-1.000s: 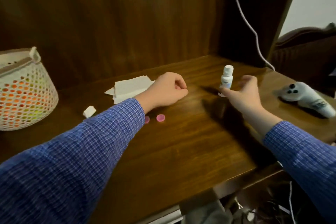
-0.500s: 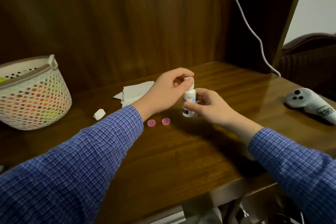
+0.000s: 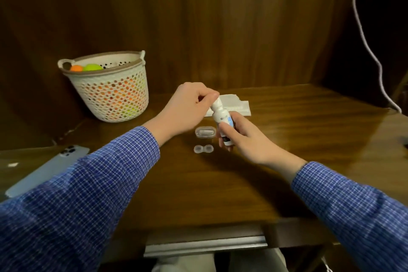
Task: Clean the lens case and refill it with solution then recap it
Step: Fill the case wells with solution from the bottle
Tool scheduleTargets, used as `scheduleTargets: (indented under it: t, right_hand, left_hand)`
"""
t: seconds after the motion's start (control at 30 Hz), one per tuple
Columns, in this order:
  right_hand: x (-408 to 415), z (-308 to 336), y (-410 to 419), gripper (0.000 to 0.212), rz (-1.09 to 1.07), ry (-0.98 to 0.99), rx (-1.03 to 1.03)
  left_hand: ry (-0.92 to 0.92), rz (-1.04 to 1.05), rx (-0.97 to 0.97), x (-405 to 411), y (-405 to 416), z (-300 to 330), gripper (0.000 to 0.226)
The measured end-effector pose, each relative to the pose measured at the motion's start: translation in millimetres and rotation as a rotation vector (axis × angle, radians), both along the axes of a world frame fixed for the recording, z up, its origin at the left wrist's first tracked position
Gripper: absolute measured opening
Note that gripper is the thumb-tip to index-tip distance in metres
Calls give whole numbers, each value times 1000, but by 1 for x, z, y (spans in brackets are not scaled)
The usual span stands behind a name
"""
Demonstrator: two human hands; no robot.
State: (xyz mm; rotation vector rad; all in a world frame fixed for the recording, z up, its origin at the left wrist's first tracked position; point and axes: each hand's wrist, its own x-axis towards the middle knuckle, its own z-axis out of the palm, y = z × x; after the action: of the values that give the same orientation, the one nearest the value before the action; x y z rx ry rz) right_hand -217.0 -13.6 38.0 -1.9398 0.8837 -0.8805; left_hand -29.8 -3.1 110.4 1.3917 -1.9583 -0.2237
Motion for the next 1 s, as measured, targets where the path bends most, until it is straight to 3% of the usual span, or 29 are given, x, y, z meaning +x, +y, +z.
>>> scheduleTargets:
  t: [0.37, 0.47, 0.57, 0.67, 0.73, 0.8, 0.9, 1.0]
  right_hand:
    - [29, -19, -31, 30, -17, 158, -60]
    - [22, -20, -36, 26, 29, 176, -69]
    - [10, -17, -38, 27, 89, 120, -48]
    - [0, -14, -41, 32, 126, -142, 141]
    - [-6, -12, -46, 31, 108, -389, 336]
    - [-12, -11, -51, 39, 122, -563, 505]
    - [-12, -9, -52, 67, 171, -872, 840]
    - [-9, -11, -50, 68, 164, -1141, 1114]
  left_hand:
    - [163, 88, 16, 31, -21, -30, 34]
    - [334, 143, 48, 32, -30, -38, 41]
    - [546, 126, 192, 32, -36, -39, 34]
    - [874, -6, 461, 30, -39, -36, 29]
    - [984, -97, 593, 27, -38, -38, 30]
    - [925, -126, 637, 23, -34, -43, 33]
    - [752, -83, 645, 16, -28, -53, 36]
    - [539, -84, 681, 14, -24, -58, 33]
